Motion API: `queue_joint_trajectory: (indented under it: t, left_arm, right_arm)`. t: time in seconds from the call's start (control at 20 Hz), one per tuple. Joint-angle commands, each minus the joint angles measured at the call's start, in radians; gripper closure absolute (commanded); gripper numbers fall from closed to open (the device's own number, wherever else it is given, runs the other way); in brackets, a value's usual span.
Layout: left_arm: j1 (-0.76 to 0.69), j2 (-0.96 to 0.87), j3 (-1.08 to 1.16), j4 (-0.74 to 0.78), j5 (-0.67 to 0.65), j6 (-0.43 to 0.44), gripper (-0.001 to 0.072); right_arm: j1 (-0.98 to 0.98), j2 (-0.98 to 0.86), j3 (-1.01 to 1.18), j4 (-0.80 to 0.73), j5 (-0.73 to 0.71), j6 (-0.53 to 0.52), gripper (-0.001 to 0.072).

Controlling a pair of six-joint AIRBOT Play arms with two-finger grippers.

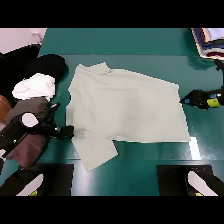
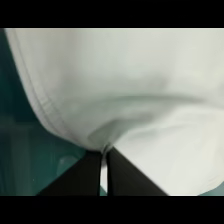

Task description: Fold the shirts.

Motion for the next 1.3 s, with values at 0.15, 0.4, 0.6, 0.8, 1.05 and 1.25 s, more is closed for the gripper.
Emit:
queue_joint_trajectory:
  t: [0.15, 0.4, 0.6, 0.8, 1.05, 1.25]
  left_arm:
    - [-0.003, 0.005, 0.137, 0.008, -0.011, 0.012, 0.068]
    - [-0.003, 0.005, 0.143, 0.0, -0.002, 0.012, 0.0681]
    - [-0.003, 0.005, 0.143, 0.001, -0.001, 0.012, 0.068]
    - [-0.003, 0.005, 0.143, 0.0, -0.001, 0.011, 0.0681]
    - [-0.003, 0.006, 0.212, 0.025, -0.023, 0.018, 0.0682]
    - [-0.003, 0.085, 0.505, 0.103, -0.066, 0.017, 0.0681]
  right_arm:
    - [-0.336, 0.087, -0.312, -0.219, 0.048, 0.001, 0.0186]
    - [-0.535, 0.026, -0.51, -0.168, -0.029, 0.0, 0.0234]
    - [-0.518, -0.054, -0.539, -0.093, -0.141, 0.001, 0.027]
    - [-0.414, -0.124, -0.489, -0.053, -0.216, 0.001, 0.0414]
    - [-0.225, -0.099, -0.365, -0.056, -0.236, 0.001, 0.0695]
    - [-0.129, 0.061, -0.122, -0.055, -0.196, 0.001, 0.0695]
